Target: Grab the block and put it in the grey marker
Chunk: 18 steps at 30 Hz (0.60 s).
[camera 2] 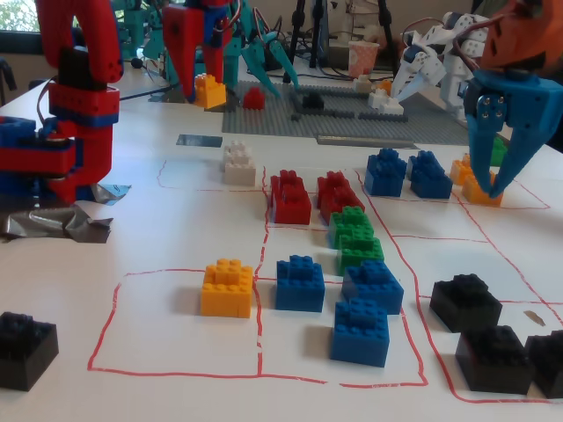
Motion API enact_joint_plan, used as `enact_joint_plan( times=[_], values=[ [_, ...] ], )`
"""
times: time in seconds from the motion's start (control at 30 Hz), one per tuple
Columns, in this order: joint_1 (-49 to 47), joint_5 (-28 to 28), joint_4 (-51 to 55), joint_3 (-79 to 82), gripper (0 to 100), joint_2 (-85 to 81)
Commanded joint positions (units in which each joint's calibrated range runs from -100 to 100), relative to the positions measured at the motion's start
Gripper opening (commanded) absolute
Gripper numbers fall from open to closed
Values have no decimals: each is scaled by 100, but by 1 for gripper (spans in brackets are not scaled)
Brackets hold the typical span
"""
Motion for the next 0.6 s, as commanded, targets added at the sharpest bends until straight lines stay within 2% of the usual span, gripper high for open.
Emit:
enact_joint_plan(
  times=[0.0,0.57],
  values=[
    [-133,-88,-136,-536,0,47],
    [-358,-400,-193,-2080,0,1705]
  ],
)
